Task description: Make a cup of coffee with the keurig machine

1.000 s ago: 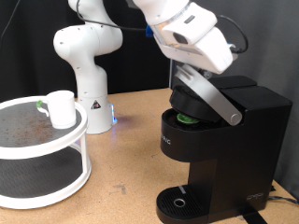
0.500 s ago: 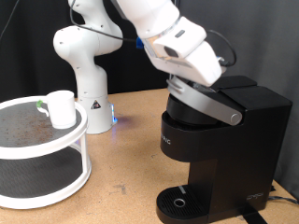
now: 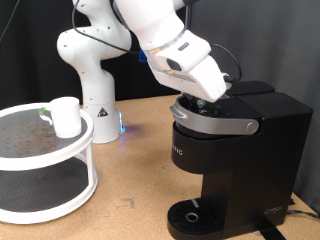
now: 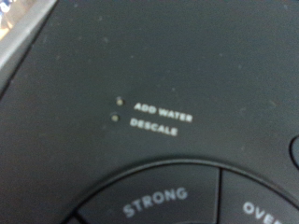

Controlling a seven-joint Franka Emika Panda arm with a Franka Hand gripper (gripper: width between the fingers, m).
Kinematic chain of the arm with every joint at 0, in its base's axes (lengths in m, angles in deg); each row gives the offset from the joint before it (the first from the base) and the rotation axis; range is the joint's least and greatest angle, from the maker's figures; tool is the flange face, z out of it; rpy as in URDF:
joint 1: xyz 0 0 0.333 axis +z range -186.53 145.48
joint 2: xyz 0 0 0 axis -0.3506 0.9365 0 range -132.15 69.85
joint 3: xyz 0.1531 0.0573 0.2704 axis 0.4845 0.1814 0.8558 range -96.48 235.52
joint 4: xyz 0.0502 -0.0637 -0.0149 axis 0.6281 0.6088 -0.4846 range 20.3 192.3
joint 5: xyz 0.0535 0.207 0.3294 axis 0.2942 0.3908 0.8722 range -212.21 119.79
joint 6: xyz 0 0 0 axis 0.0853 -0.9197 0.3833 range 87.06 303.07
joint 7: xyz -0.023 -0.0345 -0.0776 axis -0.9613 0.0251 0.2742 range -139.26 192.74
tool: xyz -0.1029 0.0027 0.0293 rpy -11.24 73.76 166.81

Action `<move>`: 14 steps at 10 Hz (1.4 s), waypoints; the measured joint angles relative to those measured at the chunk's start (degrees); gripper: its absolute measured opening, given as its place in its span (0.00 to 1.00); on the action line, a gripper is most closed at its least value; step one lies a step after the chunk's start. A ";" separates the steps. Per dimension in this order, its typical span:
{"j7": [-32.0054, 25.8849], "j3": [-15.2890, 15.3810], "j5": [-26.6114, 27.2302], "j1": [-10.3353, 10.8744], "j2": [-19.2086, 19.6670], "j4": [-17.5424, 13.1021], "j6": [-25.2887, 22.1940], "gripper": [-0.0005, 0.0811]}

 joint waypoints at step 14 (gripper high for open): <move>-0.18 -0.67 12.50 0.01 -1.37 -3.01 -7.27 0.01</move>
